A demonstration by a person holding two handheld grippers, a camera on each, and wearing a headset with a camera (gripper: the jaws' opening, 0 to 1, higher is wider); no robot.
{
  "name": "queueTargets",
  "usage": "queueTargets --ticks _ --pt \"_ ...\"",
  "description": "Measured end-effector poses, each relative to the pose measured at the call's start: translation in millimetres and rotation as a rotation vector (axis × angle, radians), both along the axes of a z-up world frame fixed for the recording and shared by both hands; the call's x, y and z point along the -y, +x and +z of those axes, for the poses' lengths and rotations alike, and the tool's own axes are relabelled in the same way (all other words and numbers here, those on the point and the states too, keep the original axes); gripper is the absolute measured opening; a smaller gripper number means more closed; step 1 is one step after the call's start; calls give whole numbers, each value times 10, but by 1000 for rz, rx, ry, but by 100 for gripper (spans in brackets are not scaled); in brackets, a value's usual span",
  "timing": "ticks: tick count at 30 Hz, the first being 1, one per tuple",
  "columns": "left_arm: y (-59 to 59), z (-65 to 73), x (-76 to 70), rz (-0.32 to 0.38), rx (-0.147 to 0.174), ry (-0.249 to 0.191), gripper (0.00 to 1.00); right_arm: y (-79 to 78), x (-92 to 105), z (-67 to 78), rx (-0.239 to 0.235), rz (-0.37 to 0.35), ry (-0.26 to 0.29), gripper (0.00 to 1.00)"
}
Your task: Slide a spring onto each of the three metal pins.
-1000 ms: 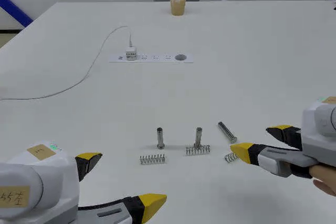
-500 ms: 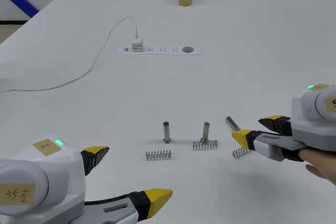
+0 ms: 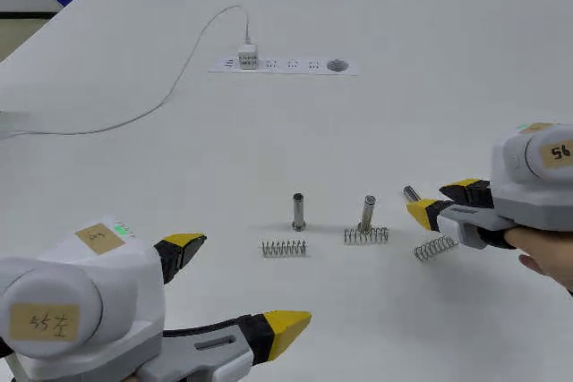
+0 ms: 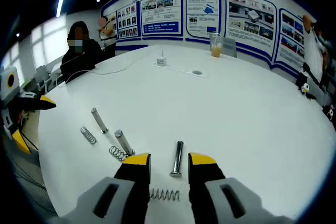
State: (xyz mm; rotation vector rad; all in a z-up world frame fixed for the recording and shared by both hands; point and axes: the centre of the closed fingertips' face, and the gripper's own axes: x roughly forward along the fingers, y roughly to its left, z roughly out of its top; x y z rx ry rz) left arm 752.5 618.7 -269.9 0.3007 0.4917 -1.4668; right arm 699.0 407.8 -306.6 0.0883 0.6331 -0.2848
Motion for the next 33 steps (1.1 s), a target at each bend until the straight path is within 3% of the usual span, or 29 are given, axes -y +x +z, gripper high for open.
queueTargets --ticks 12,22,33 --pt "16 -49 22 -4 4 6 82 169 144 -69 8 -4 -26 22" --pt "14 -64 33 -3 6 8 81 284 201 -191 0 -31 -4 17" --pt "-3 -73 41 -8 7 18 81 303 256 -320 -31 -61 19 14"
